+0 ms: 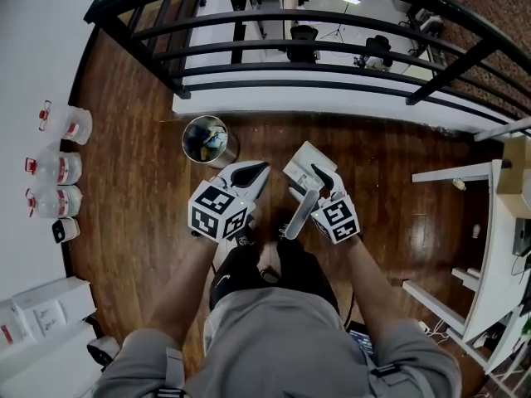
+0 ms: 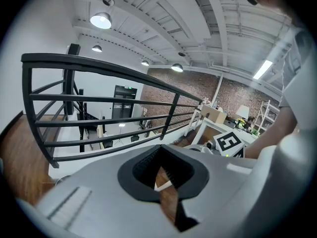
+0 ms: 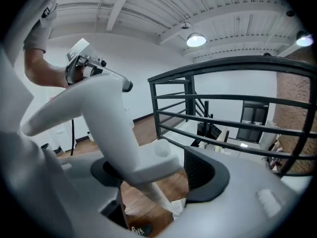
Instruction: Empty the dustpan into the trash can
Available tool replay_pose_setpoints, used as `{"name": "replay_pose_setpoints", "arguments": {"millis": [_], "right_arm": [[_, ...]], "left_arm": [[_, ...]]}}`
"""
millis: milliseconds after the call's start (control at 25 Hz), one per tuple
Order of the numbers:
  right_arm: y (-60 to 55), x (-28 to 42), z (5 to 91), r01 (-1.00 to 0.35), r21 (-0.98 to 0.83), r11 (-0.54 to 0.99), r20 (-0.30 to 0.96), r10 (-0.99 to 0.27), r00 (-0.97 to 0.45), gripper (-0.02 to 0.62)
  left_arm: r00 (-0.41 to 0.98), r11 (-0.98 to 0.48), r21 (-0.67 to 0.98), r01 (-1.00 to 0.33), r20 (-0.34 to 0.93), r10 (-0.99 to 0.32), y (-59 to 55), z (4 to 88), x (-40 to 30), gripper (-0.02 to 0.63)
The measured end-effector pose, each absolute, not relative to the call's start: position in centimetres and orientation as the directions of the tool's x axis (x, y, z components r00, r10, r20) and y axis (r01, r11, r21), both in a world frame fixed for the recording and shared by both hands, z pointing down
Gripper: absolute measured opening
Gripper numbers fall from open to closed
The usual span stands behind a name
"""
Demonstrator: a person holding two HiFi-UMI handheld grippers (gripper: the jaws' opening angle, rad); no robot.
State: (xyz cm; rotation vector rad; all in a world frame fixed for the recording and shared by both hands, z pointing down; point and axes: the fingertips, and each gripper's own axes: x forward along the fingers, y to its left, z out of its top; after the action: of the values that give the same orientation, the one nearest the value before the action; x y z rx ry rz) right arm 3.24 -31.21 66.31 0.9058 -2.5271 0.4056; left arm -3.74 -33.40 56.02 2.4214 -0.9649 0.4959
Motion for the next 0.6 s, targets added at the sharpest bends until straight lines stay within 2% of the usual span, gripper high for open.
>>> {"name": "replay_pose_setpoints", "arguments": {"millis": [400, 600], "right_arm": [[-26.9, 5.0, 67.8, -0.764, -0.177, 0.621, 0.560, -0.574, -0.597, 0.301], [-25.2, 8.8, 64.7, -0.859, -0.159, 0.487, 0.518, -0.700, -0.492, 0.299]], "left_arm": [[0.739, -0.703, 0.317, -0.637, 0.509, -0.441, -29.3, 55.8, -4.9, 0.005], [0.753, -0.735, 0.299, -0.608, 0.510, -0.416, -28.1, 54.9, -5.6, 0.005]]}}
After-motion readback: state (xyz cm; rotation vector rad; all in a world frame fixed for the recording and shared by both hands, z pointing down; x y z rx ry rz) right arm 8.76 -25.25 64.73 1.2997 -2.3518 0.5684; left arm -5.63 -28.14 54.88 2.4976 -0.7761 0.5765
